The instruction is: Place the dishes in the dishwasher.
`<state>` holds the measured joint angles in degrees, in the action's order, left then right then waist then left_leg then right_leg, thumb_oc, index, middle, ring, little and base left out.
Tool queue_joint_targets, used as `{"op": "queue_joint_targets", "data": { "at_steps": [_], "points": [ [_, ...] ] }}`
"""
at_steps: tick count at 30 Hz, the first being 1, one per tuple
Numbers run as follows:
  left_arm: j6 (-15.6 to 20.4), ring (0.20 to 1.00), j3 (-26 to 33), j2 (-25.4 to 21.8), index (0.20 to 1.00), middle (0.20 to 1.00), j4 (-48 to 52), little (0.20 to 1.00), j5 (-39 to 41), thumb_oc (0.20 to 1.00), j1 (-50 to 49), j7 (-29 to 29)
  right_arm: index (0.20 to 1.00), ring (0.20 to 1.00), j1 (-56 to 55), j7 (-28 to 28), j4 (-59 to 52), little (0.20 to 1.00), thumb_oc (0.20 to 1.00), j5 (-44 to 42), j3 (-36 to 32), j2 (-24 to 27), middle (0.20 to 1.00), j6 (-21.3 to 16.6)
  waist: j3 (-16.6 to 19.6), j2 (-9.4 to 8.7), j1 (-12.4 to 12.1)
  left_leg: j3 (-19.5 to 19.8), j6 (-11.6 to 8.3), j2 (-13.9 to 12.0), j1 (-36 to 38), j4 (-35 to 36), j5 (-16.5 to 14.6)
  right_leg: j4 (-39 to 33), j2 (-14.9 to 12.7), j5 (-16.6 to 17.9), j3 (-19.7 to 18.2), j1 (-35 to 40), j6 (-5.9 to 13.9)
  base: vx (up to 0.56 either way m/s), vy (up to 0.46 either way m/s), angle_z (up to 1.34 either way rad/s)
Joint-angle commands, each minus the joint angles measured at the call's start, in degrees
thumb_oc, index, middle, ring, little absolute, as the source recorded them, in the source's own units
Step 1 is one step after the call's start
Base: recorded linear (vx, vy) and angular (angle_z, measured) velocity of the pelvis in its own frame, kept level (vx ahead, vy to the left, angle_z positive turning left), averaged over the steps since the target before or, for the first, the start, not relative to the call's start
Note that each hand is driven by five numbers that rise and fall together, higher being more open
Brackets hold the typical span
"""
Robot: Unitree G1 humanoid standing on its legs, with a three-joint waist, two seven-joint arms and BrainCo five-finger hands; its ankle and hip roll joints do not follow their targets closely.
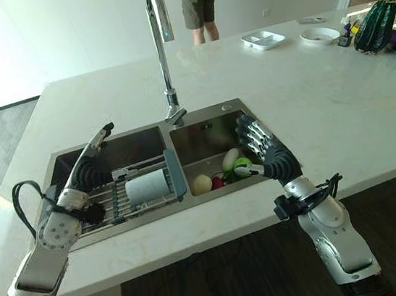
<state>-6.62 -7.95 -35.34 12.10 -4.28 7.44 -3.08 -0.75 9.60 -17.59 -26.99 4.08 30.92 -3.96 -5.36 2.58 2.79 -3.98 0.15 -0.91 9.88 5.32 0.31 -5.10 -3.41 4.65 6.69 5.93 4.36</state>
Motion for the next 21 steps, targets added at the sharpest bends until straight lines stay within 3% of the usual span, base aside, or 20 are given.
{"op": "queue_joint_targets", "data": {
  "at_steps": [1,5,8,14,21],
  "points": [
    [-5.3,1.0,-0.3,-4.0,1.0,1.0,-2.5,1.0,-6.9,1.0,4.2,2.0,1.0,1.0,3.5,0.1,-1.9,1.0,1.0,-0.5,-0.5,0.6,1.0,-1.0,0.5,-2.18,0.1,-2.3,0.19,0.7,-0.2,-0.3,-3.8,0.1,-1.2,-3.5,1.2,1.7,2.92,0.05,-0.023,-0.07],
    [-12.5,1.0,-3.7,-6.6,1.0,1.0,-6.3,1.0,-11.6,1.0,6.7,7.4,1.0,1.0,4.1,1.0,-1.0,1.0,1.0,-0.9,-0.4,1.7,1.0,-0.8,0.6,-1.5,0.9,-2.7,0.12,0.7,-0.1,-0.3,-3.7,0.1,-1.0,-3.8,1.0,1.8,2.91,0.02,-0.001,-0.01],
    [-14.8,1.0,-6.9,-8.2,1.0,1.0,-11.5,1.0,-14.3,1.0,10.0,9.8,1.0,1.0,5.0,1.3,0.2,1.0,1.0,-1.3,0.4,2.2,1.0,-1.2,0.6,-1.11,1.6,-3.0,0.1,0.8,0.1,-0.3,-3.6,0.1,-0.9,-3.9,0.9,2.1,2.91,0.02,0.014,-0.09],
    [-15.9,1.0,-11.6,-8.8,1.0,1.0,-22.2,1.0,-17.8,1.0,14.8,11.9,1.0,1.0,6.1,2.5,1.6,1.0,1.0,-1.3,1.3,2.4,1.0,-1.1,1.0,-0.69,3.0,-3.8,0.11,0.9,0.3,-0.3,-3.7,0.1,-0.7,-4.1,0.3,2.2,2.9,0.03,0.021,-0.03],
    [-13.3,1.0,-13.9,-8.1,1.0,1.0,-31.6,1.0,-20.2,1.0,16.7,10.1,1.0,1.0,6.6,3.2,2.3,1.0,1.0,-1.3,1.4,2.5,1.0,-1.1,1.1,-0.56,4.0,-4.7,0.2,1.0,0.6,-0.3,-3.9,0.1,-0.6,-4.2,-0.3,2.4,2.91,0.01,0.011,-0.02]
  ]
}}
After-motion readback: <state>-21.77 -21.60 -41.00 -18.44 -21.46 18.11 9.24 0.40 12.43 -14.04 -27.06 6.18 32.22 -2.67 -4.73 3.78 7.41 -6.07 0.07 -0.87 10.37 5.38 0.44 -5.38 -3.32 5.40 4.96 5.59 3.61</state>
